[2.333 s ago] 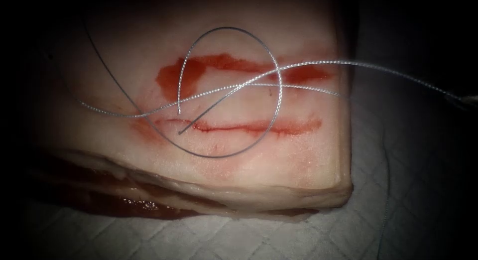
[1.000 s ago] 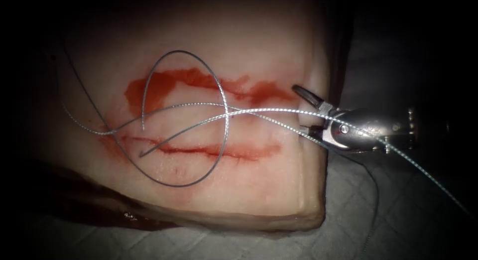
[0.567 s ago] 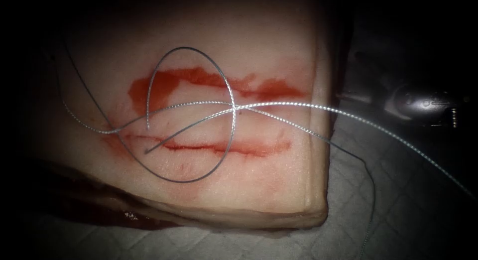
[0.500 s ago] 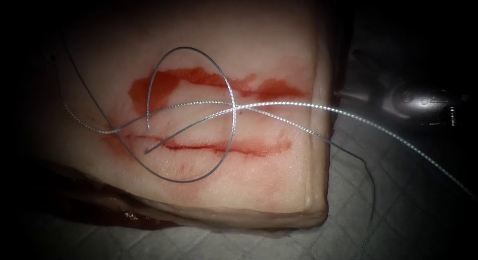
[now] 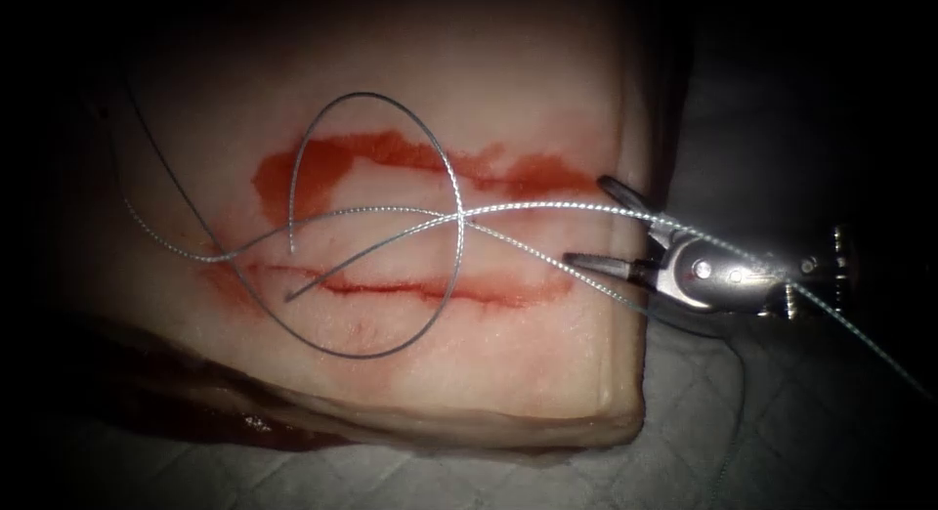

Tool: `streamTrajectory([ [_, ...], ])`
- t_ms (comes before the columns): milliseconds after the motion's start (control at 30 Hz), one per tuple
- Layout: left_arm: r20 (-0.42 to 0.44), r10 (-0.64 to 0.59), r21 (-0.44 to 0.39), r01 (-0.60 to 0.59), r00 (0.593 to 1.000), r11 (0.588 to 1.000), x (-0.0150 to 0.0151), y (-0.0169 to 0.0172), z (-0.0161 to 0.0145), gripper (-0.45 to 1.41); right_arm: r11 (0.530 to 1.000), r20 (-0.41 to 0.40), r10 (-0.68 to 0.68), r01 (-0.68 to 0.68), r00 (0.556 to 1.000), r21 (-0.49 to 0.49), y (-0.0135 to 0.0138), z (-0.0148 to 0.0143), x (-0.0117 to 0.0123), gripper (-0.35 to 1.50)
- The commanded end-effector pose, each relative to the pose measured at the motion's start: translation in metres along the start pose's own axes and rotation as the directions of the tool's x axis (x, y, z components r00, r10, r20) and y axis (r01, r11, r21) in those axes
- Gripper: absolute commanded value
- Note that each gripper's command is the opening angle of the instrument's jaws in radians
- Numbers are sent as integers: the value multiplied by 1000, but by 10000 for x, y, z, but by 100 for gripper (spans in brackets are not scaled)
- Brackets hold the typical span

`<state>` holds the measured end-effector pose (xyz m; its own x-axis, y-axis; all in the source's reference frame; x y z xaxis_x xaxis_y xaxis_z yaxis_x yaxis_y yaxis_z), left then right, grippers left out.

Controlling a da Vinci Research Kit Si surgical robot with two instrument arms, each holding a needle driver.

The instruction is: Wound Closure

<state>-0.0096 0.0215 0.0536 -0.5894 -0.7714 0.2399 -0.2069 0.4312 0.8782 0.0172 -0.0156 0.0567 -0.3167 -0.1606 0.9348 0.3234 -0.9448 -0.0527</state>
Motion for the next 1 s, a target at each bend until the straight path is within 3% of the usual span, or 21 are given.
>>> streamTrajectory([
  [33, 0, 1, 1, -1, 1000, 1000, 3, 6, 3, -45, 1000, 10, -2, 2, 1000, -3, 2, 9, 0, 57],
  [500, 0, 1, 1, -1, 1000, 1000, 2, 7, 2, -45, 999, 55, 42, -42, 998, 0, 39, 31, -47, 29],
  [567, 0, 1, 1, -1, 1000, 1000, 2, 7, 2, -45, 999, 63, 40, -39, 997, -18, 43, 37, -48, 61],
  [600, 0, 1, 1, -1, 1000, 1000, 2, 7, 2, -45, 999, 68, 40, -38, 997, -31, 41, 37, -49, 62],
  [700, 0, 1, 1, -1, 1000, 1000, 3, 7, 2, -45, 999, 71, 39, -36, 997, -39, 39, 38, -50, 22],
  [733, 0, 1, 1, -1, 1000, 1000, 3, 7, 2, -45, 999, 70, 38, -35, 997, -35, 41, 42, -49, 19],
  [933, 0, 1, 1, -1, 1000, 1000, 3, 7, 2, -45, 999, 78, 44, -42, 996, -31, 76, 82, -32, 27],
  [1000, 0, 1, 1, -1, 1000, 1000, 3, 7, 3, -45, 998, 88, 34, -29, 996, -49, 82, 99, -24, 47],
])
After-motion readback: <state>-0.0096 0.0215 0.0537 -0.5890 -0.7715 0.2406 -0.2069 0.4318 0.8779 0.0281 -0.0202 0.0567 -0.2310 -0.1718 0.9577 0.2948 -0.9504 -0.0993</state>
